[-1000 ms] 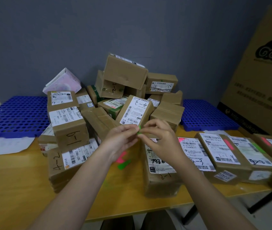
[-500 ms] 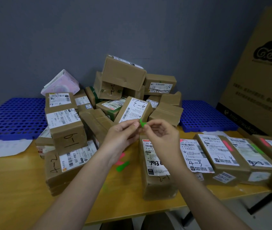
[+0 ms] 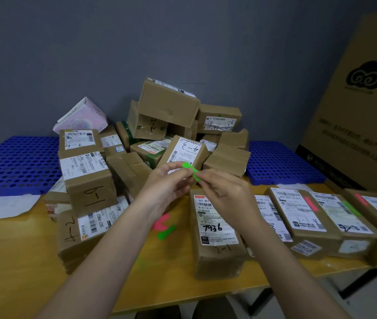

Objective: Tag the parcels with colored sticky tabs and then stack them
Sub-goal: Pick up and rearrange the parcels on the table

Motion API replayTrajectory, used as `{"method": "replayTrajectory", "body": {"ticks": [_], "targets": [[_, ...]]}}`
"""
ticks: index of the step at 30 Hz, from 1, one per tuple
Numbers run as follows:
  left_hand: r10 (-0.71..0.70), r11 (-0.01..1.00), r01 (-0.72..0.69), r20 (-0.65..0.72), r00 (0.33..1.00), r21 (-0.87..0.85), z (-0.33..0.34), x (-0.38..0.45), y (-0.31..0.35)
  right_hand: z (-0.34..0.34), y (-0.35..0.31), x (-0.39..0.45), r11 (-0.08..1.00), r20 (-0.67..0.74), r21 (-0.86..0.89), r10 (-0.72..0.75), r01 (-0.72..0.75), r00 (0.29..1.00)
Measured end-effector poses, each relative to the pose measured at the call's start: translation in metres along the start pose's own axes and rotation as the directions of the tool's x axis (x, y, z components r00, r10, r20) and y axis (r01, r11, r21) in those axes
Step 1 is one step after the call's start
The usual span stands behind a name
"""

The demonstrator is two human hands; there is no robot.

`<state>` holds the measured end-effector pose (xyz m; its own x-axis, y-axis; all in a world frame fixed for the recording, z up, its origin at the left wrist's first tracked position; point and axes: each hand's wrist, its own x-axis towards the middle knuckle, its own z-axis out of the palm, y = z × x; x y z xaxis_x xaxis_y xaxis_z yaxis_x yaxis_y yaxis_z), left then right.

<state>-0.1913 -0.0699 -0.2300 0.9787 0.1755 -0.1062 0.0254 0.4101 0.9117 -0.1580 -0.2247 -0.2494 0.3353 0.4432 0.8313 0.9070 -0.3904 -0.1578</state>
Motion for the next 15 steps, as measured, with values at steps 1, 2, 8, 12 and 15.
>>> {"method": "replayTrajectory", "body": {"ticks": [1, 2, 8, 12, 15], "targets": [[-0.01, 1.0, 0.01, 0.007, 1.0, 0.024, 0.0, 0.0, 0.0, -0.001, 0.003, 0.001, 0.994, -0.001, -0.1, -0.05, 0.05, 0.999], [-0.014, 0.999, 0.014, 0.008, 1.0, 0.047, 0.001, 0.0, 0.001, -0.002, 0.004, 0.002, 0.977, 0.01, -0.193, -0.087, 0.087, 0.996], [-0.022, 0.993, 0.013, 0.082, 0.996, 0.116, -0.005, -0.003, -0.002, -0.01, 0.001, 0.015, 0.994, 0.171, 0.024, 0.105, -0.111, 0.98], [-0.117, 0.989, 0.096, 0.189, 0.975, 0.114, -0.011, -0.007, -0.002, -0.022, -0.002, 0.028, 0.779, 0.416, 0.264, 0.439, -0.568, 0.796], [-0.151, 0.985, 0.128, 0.222, 0.963, 0.113, -0.011, -0.008, 0.001, -0.028, 0.002, 0.036, 0.637, 0.557, 0.34, 0.456, -0.692, 0.694]]}}
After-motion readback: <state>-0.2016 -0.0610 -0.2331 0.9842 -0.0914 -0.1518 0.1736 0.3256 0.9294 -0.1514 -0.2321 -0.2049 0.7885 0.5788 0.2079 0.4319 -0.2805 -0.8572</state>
